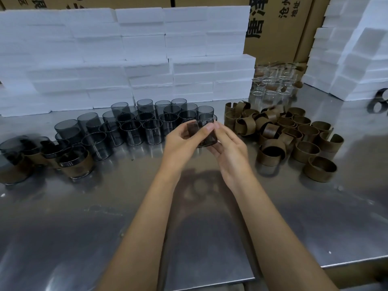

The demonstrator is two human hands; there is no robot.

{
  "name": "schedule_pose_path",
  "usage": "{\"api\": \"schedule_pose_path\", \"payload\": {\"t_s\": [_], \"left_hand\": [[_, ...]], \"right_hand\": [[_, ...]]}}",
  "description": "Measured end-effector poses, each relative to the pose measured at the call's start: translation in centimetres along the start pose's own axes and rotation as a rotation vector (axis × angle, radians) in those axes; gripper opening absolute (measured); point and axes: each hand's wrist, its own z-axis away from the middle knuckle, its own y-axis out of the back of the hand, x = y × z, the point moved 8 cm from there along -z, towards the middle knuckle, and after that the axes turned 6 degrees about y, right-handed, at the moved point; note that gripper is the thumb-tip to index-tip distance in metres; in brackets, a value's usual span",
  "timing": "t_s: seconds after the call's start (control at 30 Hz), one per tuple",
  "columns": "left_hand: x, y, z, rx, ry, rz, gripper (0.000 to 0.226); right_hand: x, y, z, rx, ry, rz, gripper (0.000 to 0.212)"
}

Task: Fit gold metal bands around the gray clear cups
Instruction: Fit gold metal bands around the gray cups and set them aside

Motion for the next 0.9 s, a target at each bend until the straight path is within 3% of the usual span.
{"api": "schedule_pose_path", "payload": {"t_s": [0.13,0.33,0.5,0.6,0.77,0.9], "left_hand": [[-0.6,0.0,-0.2,-0.087,0.056,0.053,0.038],[-1.6,-1.4,-0.2,-0.313,0.148,0.217,0.041],[-2.2,-1.1,-0.4,-0.358,0.16,0.256,0.039],[-2.2,-1.2,-0.3,-0.335,0.185,0.289,0.05],[-1.9,0.4,-0.9,-0.088,0.131,0.162,0.039],[-1.6,0.6,-0.7,-0.006,0.106,0.06,0.042]], "right_hand": [[0.1,-0.9,0.3,-0.096,-0.1,-0.018,0.054],[1.7,-2.7,2.0,-0.373,-0.369,-0.06,0.094],[1.7,-2.9,1.8,-0.404,-0.367,-0.04,0.083],[2.0,-2.8,1.6,-0.349,-0.345,-0.034,0.077],[1.6,-0.8,0.1,-0.08,-0.187,0.053,0.052],[1.2,-0.2,-0.3,-0.008,-0.055,0.173,0.04]]}}
